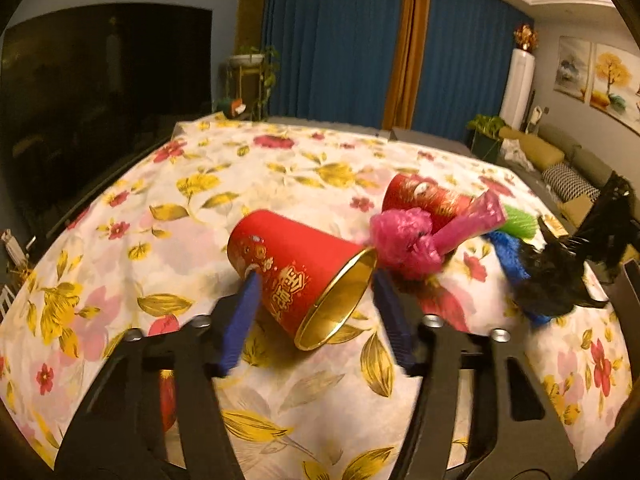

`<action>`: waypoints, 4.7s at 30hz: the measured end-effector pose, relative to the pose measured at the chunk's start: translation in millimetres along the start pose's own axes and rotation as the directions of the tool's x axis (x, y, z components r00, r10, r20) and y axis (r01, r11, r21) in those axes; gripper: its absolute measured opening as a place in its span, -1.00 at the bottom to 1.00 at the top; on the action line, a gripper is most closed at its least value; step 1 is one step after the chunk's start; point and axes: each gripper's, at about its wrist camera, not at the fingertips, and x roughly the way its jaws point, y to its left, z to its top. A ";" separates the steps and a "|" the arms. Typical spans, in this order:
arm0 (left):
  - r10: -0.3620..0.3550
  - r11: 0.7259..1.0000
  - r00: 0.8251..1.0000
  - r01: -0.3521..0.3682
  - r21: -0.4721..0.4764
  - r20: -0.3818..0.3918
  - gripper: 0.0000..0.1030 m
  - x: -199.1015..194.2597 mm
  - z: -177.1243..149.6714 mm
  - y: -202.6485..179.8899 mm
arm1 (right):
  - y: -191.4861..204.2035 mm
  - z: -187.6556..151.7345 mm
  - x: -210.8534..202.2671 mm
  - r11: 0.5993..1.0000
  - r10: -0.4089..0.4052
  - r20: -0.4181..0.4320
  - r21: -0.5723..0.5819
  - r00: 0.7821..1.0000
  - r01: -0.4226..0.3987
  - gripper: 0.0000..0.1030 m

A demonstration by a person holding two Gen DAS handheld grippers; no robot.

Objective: Collect trash
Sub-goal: 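Grasp the red paper cup with the left gripper while the right grasps a black plastic bag, then carry the red cup and black bag over the grey bin, then open both grippers to drop the red cup and bag into the bin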

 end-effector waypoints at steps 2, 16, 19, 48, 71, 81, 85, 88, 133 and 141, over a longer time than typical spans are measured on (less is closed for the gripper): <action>-0.001 1.000 1.000 0.001 -0.023 -0.020 -0.24 4.1 0.2 5.2 | 1.1 0.4 -1.6 1.000 0.005 0.003 0.001 1.000 -0.005 -0.84; -0.045 0.993 0.999 0.047 -0.108 0.022 -0.95 -7.5 -1.2 24.0 | 8.7 -0.7 -11.5 0.999 0.017 0.022 -0.028 1.000 -0.016 -0.85; -0.064 0.990 0.996 0.071 -0.122 0.059 -0.95 -19.3 -0.4 24.6 | 11.0 1.4 -15.4 0.999 0.024 0.033 -0.034 0.999 -0.023 -0.86; -0.218 0.974 0.957 0.203 0.099 0.189 -0.95 -112.1 -8.0 -77.7 | -23.6 6.1 -136.0 0.995 -0.028 0.145 -0.088 0.989 0.041 -0.88; -0.378 0.910 0.910 0.331 0.251 0.169 -0.95 -152.8 -26.1 -196.4 | -96.1 1.6 -206.0 0.988 -0.145 0.196 -0.021 0.970 0.152 -0.92; -0.411 0.889 0.899 0.357 0.286 0.153 -0.95 -149.3 -27.9 -230.6 | -121.0 2.6 -218.0 0.979 -0.198 0.208 0.003 0.958 0.202 -0.92; -0.427 0.879 0.892 0.372 0.300 0.146 -0.95 -147.5 -28.4 -244.3 | -128.9 1.4 -223.3 0.975 -0.221 0.211 0.011 0.952 0.224 -0.92; -0.444 0.869 0.885 0.387 0.310 0.140 -0.95 -146.8 -27.6 -256.3 | -138.7 2.8 -228.3 0.969 -0.247 0.216 0.024 0.945 0.247 -0.92; -0.608 0.726 0.794 0.551 0.412 0.011 -0.94 -98.1 -47.1 -424.5 | -247.3 16.3 -212.1 0.921 -0.383 0.169 0.151 0.908 0.360 -0.92; -0.616 0.713 0.788 0.563 0.417 -0.010 -0.76 -90.4 -49.7 -426.3 | -259.7 17.9 -205.2 0.918 -0.381 0.131 0.174 0.915 0.357 -0.92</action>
